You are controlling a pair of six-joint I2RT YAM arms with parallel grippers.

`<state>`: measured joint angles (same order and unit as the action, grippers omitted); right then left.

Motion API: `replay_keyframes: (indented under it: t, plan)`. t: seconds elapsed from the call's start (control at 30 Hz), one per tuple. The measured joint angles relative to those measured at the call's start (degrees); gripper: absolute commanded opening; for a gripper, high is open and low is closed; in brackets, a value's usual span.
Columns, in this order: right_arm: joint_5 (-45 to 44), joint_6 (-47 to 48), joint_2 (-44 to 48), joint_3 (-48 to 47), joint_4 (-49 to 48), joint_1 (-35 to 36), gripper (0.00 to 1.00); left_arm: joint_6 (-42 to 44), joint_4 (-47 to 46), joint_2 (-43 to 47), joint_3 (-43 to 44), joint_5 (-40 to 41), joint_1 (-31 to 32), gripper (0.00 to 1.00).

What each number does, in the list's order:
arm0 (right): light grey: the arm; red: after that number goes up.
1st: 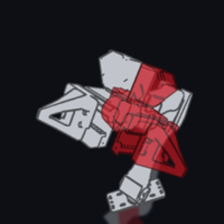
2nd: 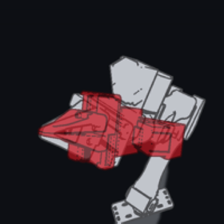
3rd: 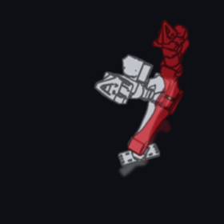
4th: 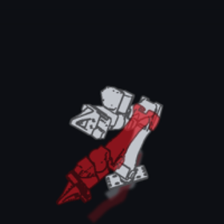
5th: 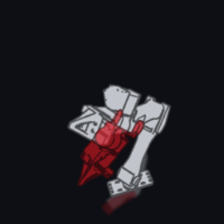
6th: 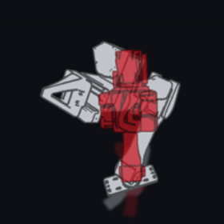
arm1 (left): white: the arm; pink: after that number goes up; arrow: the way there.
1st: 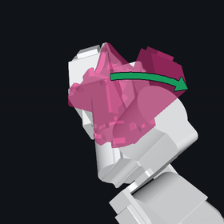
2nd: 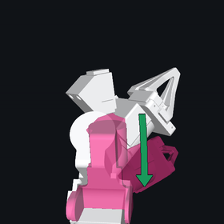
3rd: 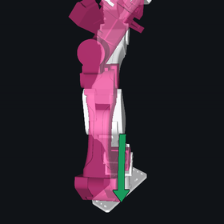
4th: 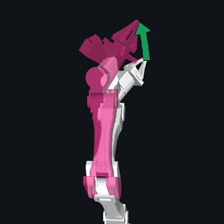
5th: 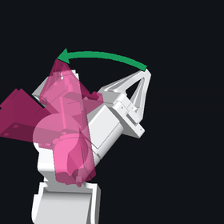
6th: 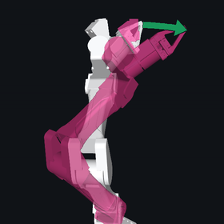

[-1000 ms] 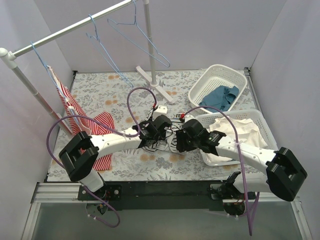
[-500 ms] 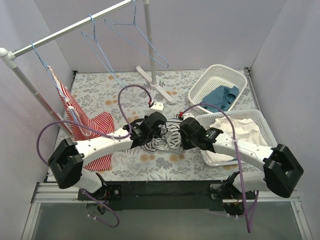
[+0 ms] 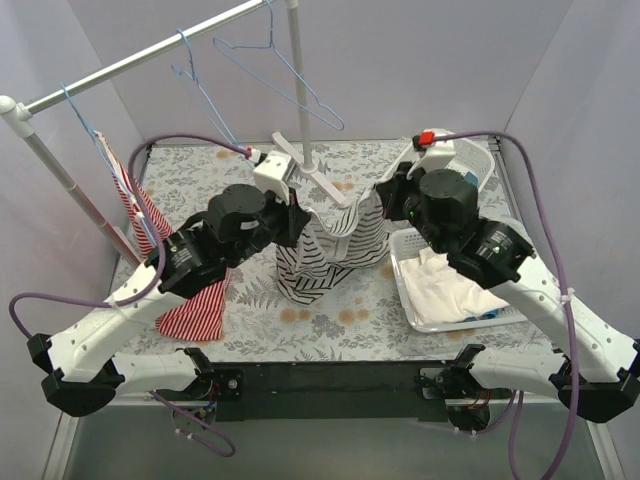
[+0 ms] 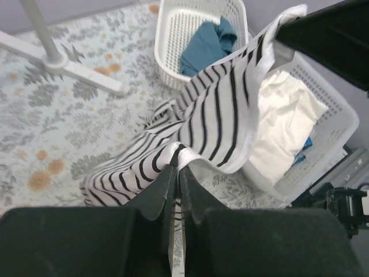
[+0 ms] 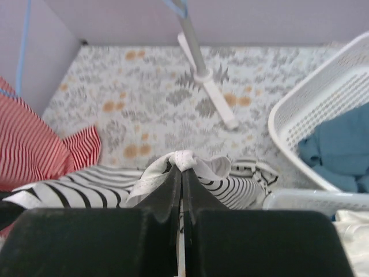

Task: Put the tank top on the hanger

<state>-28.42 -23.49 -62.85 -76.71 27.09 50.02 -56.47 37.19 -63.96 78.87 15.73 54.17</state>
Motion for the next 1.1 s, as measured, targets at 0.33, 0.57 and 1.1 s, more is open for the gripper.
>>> replay_keyframes:
  t: [0.33,0.57,1.1]
  plan:
    - [-9.57,10.91,-9.29,-28.09,-6.93,-0.02,0.01,8.37,0.94,-1.18,27.17,9.53,0.0,0.0]
    - [-11.23,15.52,-11.76,-32.76,-13.81,0.22,0.01,11.3,-1.6,-3.26,34.8,10.45,0.0,0.0]
    - [-6.23,-2.32,-1.6,24.17,-12.87,-1.22,0.17,-6.67,-0.55,6.67,-21.66,-2.36,-0.02,0.34]
